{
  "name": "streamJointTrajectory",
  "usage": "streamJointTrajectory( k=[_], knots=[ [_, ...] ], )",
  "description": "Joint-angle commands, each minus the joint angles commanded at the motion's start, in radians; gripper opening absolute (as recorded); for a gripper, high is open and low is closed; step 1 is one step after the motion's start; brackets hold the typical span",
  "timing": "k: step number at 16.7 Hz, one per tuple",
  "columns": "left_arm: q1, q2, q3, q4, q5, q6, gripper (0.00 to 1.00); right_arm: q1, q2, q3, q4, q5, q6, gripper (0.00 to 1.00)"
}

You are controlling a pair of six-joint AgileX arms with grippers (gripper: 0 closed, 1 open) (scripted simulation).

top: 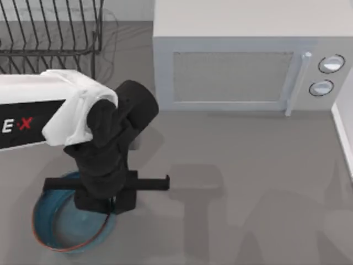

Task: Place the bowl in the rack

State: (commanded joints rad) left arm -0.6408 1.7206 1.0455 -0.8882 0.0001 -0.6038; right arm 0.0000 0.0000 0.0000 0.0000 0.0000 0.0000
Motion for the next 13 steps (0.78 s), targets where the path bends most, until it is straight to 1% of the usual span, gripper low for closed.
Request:
streamJointTrajectory(
  k=[2,8,10,13],
  knots=[
    [-0.004,-0.009,0.103,-0.120,0.000,-0.003,0.00,0.000,0.000,0.000,0.000,0.000,0.000,1.00],
    [-0.003,-0.059,0.436,-0.547,0.000,-0.012,0.00,0.000,0.000,0.000,0.000,0.000,0.000,1.00],
    [0.001,-0.083,0.524,-0.637,0.000,-0.013,0.00,0.000,0.000,0.000,0.000,0.000,0.000,1.00],
    [0.004,-0.108,0.581,-0.694,0.000,-0.012,0.00,0.000,0.000,0.000,0.000,0.000,0.000,1.00]
  ],
)
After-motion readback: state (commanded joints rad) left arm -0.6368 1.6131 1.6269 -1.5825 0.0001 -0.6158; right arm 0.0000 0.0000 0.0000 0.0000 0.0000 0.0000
